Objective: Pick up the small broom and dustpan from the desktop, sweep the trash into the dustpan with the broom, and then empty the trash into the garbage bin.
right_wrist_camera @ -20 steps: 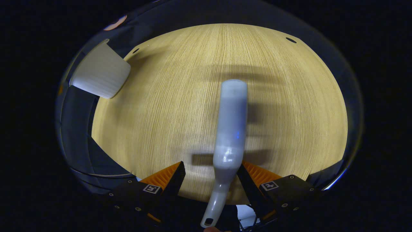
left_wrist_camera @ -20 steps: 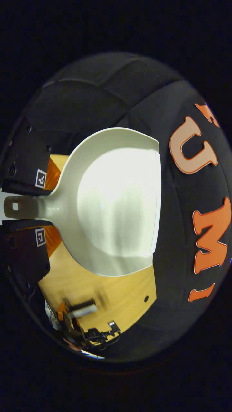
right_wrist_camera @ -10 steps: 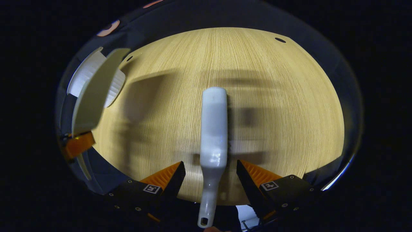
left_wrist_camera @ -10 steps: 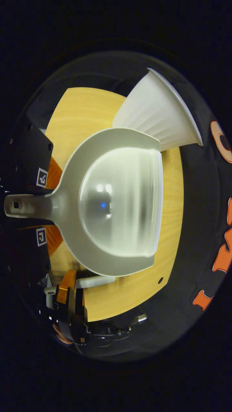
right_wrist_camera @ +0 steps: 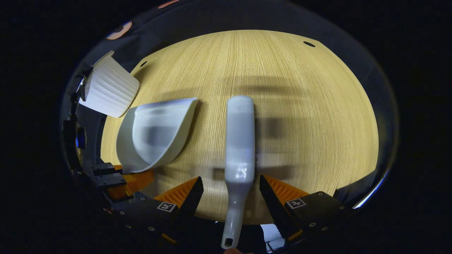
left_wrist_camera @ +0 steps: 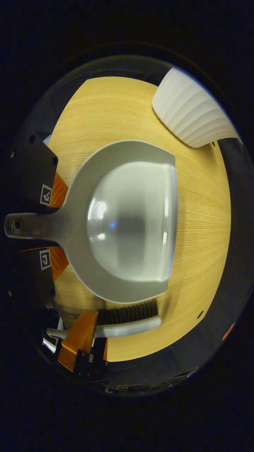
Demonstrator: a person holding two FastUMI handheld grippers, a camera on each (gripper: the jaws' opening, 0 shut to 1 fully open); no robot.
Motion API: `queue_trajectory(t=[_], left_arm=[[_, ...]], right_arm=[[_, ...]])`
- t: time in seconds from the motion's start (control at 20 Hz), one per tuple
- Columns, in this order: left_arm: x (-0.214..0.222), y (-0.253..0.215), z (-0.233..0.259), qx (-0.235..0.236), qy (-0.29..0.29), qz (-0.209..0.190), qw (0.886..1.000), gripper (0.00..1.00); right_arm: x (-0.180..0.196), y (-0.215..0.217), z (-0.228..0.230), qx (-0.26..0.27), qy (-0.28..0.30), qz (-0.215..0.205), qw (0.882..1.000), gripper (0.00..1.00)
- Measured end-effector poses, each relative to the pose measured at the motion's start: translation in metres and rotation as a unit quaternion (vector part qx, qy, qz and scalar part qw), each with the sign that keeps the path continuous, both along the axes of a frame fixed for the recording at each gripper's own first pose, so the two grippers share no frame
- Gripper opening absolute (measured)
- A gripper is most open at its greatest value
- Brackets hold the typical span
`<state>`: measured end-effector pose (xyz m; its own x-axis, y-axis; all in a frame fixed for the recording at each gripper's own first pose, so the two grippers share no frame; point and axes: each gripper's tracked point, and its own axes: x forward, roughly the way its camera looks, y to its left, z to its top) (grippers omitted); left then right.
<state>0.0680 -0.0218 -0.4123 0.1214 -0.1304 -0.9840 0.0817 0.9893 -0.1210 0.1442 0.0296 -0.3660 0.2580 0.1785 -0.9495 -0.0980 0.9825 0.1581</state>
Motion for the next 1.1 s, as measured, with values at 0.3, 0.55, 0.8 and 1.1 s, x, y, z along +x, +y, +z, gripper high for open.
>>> queue_trajectory(t=[0.3,0.55,0.8,1.1], left_arm=[[-0.007,-0.004,-0.009,-0.002,0.015,0.001,1.000,0.35],[-0.002,-0.007,0.003,-0.014,0.001,-0.009,1.000,0.64],[0.000,-0.005,0.032,-0.030,-0.021,0.008,0.999,0.75],[0.031,-0.006,0.082,-0.023,-0.142,0.025,0.989,0.86]], right_arm=[[0.003,-0.003,0.001,0.001,-0.006,-0.012,1.000,0.97],[0.008,-0.008,0.010,-0.001,-0.026,-0.016,1.000,0.97],[0.017,-0.015,0.041,0.001,-0.072,-0.020,0.997,0.97],[0.043,-0.034,0.103,0.001,-0.169,-0.052,0.984,0.97]])
